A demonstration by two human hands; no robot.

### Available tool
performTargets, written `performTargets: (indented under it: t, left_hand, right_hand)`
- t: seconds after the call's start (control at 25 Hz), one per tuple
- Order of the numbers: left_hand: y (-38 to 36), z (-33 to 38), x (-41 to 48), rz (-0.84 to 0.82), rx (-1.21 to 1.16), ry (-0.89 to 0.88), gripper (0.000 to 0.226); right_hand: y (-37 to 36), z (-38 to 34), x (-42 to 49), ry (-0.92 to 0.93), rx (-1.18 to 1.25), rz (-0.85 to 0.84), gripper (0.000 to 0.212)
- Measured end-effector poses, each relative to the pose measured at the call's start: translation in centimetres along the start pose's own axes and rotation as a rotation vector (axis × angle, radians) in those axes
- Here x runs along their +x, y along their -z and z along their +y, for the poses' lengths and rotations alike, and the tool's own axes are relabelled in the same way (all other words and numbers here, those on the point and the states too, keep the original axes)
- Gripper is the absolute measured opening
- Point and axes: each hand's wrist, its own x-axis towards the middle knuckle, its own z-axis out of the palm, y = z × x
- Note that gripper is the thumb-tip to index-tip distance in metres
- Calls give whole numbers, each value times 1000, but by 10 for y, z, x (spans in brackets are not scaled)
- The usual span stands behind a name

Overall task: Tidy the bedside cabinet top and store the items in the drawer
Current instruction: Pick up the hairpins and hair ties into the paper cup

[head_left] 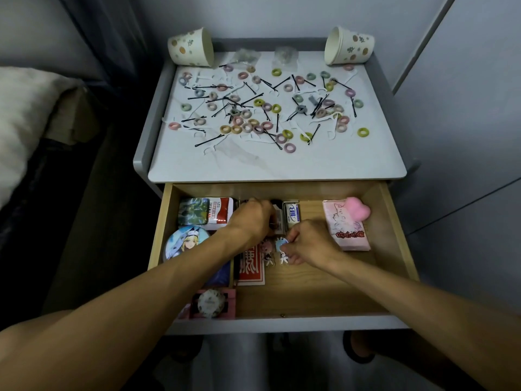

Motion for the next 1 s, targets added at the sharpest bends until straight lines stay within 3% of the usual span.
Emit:
performTargets:
  t: [0.36, 0.6, 0.76, 0.88, 1.0]
  left_hand:
    - [-6, -2, 2, 32, 20, -41, 18]
    - [14, -4, -5, 18, -10, -12, 11]
    - [64, 14, -35, 26, -41, -42, 11]
    - [117, 23, -55, 44, -267, -28, 15]
    - [162, 22, -48, 215, -552, 13, 16]
  right_hand:
    - [11, 1, -6, 68, -90, -7, 25]
    - [26, -3, -7, 152, -151, 57, 19]
    - [47, -15, -19, 251, -173, 115, 15]
    - [74, -39, -26, 325, -125, 156, 13]
    - [109, -72, -14, 365, -94, 210, 14]
